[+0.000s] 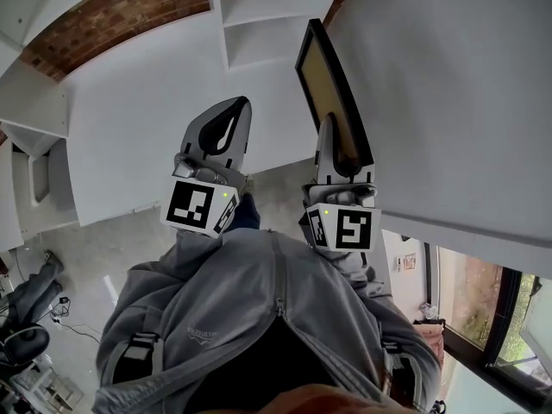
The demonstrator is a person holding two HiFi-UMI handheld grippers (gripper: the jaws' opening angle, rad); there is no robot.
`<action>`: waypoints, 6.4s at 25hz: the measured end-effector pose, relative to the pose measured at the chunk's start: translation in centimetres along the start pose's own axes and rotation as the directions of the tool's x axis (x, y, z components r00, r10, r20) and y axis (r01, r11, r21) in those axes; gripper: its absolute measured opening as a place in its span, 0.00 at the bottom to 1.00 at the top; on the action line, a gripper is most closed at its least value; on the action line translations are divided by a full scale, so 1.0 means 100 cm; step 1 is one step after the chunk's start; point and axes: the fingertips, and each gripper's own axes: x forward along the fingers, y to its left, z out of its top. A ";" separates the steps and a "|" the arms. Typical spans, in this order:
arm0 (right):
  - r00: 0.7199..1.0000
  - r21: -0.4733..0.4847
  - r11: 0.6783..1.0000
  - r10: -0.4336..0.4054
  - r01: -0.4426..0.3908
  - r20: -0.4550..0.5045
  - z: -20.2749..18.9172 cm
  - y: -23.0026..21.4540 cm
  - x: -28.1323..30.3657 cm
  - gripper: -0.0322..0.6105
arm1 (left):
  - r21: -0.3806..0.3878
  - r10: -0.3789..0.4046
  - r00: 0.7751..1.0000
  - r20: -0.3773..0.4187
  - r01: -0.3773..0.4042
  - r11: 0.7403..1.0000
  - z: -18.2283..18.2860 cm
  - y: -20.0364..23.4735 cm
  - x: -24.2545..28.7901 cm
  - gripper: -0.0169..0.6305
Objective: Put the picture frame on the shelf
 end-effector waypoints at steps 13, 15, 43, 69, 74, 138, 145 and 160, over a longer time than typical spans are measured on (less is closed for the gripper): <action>1.000 -0.054 0.998 0.026 -0.026 -0.009 -0.019 -0.007 0.093 0.10 | -0.012 -0.017 1.000 -0.004 0.017 1.000 -0.009 0.062 0.073 0.04; 0.999 -0.061 0.998 0.031 -0.032 -0.008 -0.023 -0.008 0.101 0.10 | -0.012 -0.019 1.000 -0.005 0.019 1.000 -0.011 0.067 0.080 0.04; 0.970 -0.090 0.974 0.193 -0.208 -0.149 -0.113 -0.003 0.159 0.10 | -0.116 0.093 0.990 -0.106 -0.106 0.988 -0.096 0.110 0.127 0.04; 0.920 -0.221 0.909 0.293 -0.352 -0.262 -0.220 0.021 0.168 0.10 | -0.143 0.111 0.980 -0.167 -0.136 0.980 -0.167 0.135 0.134 0.04; 0.911 -0.285 0.881 0.296 -0.377 -0.288 -0.234 0.016 0.173 0.10 | -0.142 0.121 0.976 -0.180 -0.147 0.979 -0.174 0.139 0.136 0.04; 0.765 -0.666 0.377 0.301 -0.643 -0.569 -0.371 0.049 0.263 0.11 | -0.404 -0.011 0.960 -0.280 -0.108 0.908 -0.277 0.132 0.162 0.22; 0.714 -0.514 0.512 0.355 -0.688 -0.603 -0.367 0.041 0.256 0.36 | -0.405 0.005 0.961 -0.278 -0.122 0.906 -0.280 0.134 0.161 0.21; 0.629 0.251 0.794 0.596 -0.553 -0.499 -0.384 -0.033 0.200 0.44 | -0.388 0.022 0.962 -0.273 -0.130 0.912 -0.280 0.138 0.160 0.19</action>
